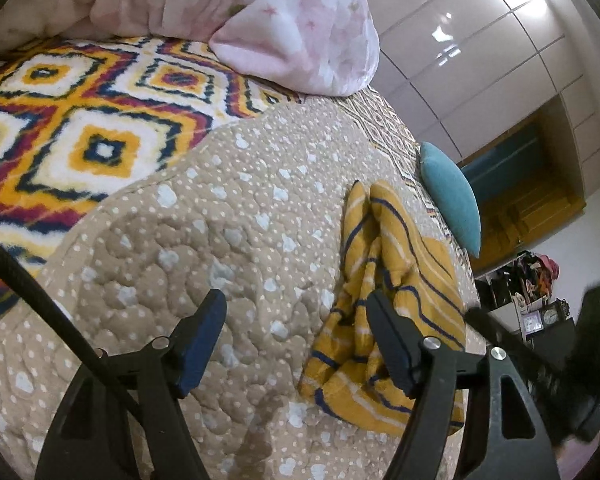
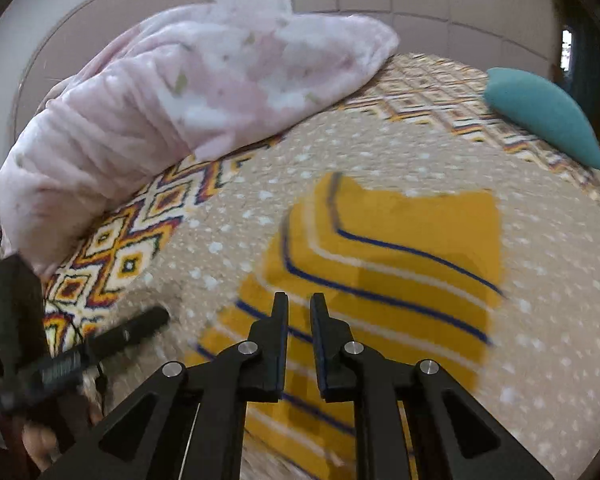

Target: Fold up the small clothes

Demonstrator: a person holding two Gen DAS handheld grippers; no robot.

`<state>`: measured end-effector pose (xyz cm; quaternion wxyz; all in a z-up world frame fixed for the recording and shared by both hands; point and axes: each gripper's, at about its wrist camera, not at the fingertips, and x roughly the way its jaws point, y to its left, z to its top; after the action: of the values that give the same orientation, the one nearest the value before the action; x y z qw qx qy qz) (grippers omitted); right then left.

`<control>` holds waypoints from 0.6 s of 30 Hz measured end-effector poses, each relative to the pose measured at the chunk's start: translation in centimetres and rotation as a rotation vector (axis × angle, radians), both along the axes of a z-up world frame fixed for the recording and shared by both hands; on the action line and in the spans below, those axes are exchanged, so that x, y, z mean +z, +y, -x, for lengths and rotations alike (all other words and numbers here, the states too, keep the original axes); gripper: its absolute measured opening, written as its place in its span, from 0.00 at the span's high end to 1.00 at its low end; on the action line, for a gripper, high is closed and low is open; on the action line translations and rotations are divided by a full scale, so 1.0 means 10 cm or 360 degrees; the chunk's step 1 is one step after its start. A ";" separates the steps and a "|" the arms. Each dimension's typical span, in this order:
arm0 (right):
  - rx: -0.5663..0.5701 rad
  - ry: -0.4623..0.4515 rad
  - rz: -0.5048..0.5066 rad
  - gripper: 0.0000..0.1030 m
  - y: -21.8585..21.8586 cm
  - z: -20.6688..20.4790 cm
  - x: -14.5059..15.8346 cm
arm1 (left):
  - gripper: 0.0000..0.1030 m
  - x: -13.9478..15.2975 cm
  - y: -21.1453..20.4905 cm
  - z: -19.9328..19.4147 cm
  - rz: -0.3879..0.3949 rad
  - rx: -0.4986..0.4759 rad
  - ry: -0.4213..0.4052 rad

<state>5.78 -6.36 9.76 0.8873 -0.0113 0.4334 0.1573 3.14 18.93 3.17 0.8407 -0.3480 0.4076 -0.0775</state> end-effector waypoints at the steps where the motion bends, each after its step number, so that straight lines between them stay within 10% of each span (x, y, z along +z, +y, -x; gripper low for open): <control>1: -0.0012 0.0002 0.0016 0.88 -0.06 0.07 -0.04 | 0.31 -0.01 -0.02 -0.01 -0.0002 0.0001 0.0003; 10: 0.0046 0.0174 -0.0078 0.84 -0.08 0.59 -0.63 | 0.31 -0.01 -0.27 -0.03 -0.0071 -0.0073 -0.0014; 18: -0.0136 -0.0105 -0.0182 0.32 -0.63 0.82 -0.23 | 0.24 -0.07 -0.34 -0.09 0.0050 -0.0168 -0.0013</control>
<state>-2.41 -12.68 7.43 0.9063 0.0527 0.3942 0.1433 4.05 15.52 2.47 0.8315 -0.3388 0.4207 -0.1296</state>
